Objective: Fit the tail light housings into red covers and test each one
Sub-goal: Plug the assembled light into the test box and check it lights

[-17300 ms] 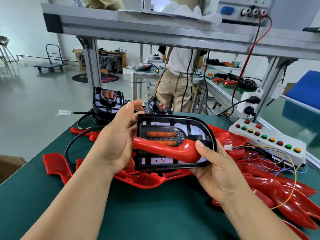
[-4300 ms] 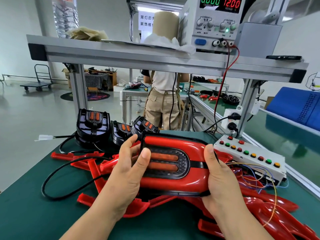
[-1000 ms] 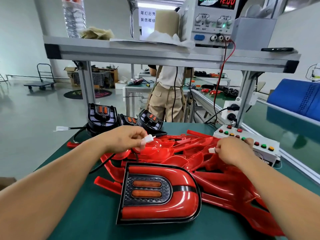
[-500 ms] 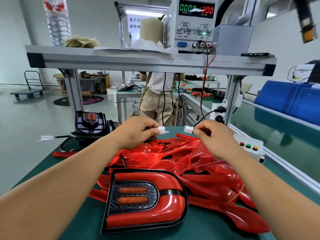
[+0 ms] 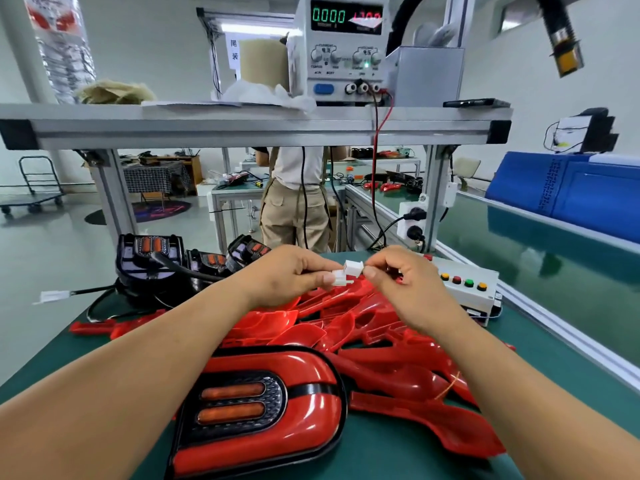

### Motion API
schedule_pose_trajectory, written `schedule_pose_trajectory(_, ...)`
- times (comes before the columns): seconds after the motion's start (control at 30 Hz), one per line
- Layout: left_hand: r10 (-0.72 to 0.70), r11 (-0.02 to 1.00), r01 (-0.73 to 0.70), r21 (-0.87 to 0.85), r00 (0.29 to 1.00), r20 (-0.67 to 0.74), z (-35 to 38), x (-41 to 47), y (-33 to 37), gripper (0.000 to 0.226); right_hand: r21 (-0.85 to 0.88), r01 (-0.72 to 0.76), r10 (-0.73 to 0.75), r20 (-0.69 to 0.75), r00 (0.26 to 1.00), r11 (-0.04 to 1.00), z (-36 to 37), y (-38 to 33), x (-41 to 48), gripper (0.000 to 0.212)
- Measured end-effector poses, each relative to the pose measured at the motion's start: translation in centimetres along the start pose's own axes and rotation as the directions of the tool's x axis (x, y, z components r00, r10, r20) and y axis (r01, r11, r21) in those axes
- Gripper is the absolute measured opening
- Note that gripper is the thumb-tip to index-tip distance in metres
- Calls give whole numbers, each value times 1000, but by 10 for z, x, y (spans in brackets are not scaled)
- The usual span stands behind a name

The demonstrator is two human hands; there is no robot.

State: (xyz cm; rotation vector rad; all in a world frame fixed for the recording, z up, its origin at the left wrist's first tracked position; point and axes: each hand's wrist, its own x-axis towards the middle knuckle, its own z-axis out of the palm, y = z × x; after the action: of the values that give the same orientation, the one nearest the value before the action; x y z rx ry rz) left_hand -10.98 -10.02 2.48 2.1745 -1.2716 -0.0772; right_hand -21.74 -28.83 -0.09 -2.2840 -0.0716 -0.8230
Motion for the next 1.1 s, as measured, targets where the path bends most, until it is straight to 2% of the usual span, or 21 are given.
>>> schedule_pose_trajectory(0.17, 23, 996, -25, -84, 999, -29, 0, 1, 2, 36, -93, 25, -21, 51, 998, 995, -3, 4, 1, 31)
schedule_pose_trajectory(0.4, 64, 991, -78, -109, 990, -128, 4, -3, 1, 29, -107, 63, -52, 99, 994, 992, -6, 9, 1, 34)
schedule_pose_trajectory(0.67, 61, 997, -64, -45, 996, -58, 6, -2, 6, 18, -73, 134, -128, 87, 988, 988, -7, 19, -3, 27)
schedule_pose_trajectory(0.77, -39, 989, 37, -144, 999, -12, 5, 1, 6, 20, -109, 142, -135, 64, 989, 984, -4, 20, -6, 29)
schedule_pose_trajectory(0.87, -140, 979, 148, -140, 988, 65, 4, 6, 5, 30, -130, 127, -123, 39, 992, 983, -3, 20, -5, 30)
schedule_pose_trajectory(0.97, -131, 977, 146, -158, 986, 102, 5, 8, 6, 9, -104, 94, -90, 35, 995, 990, -3, 20, -3, 35)
schedule_pose_trajectory(1.1, -84, 983, 88, -161, 996, 30, 10, 10, 6, 18, -119, 44, -35, 74, 997, 992, -3, 22, -1, 34)
